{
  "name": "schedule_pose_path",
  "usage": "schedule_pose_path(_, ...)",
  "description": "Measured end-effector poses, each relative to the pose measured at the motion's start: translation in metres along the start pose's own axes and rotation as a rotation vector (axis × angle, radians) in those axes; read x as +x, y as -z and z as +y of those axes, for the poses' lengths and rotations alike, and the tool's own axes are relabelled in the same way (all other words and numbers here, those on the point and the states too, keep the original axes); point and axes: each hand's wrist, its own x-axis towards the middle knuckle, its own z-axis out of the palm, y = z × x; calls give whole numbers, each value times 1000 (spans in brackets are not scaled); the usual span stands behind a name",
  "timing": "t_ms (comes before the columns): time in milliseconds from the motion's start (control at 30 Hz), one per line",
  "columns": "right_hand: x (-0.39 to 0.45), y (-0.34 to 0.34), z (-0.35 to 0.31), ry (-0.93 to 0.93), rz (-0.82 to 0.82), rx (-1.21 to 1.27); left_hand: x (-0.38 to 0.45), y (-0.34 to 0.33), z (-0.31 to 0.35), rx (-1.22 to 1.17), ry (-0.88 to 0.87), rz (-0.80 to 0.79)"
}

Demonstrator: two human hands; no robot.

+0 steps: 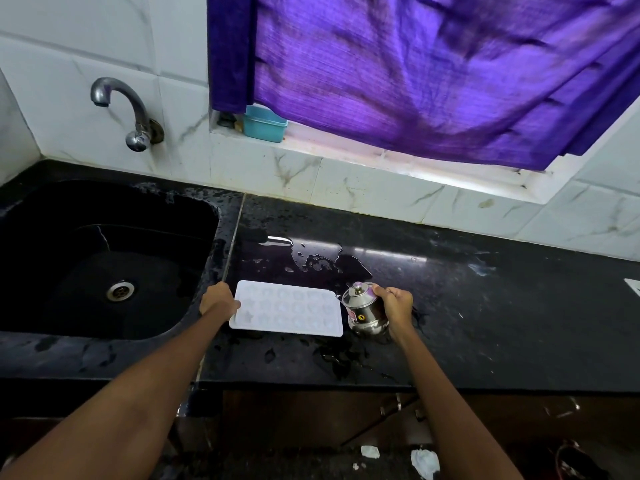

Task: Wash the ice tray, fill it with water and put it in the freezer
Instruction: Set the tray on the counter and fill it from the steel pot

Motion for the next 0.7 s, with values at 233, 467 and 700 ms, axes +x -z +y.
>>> schedule_pose_path(233, 7, -9, -17, -3, -14, 95, 2, 1, -4, -26, -8, -13)
schedule_pose_path(467, 6, -18, -13, 52, -69, -21, 4, -1, -5, -28, -1, -9)
schedule_pose_path(700, 5, -20, 1, 28, -68, -67, 5, -2, -4, -33, 3, -7)
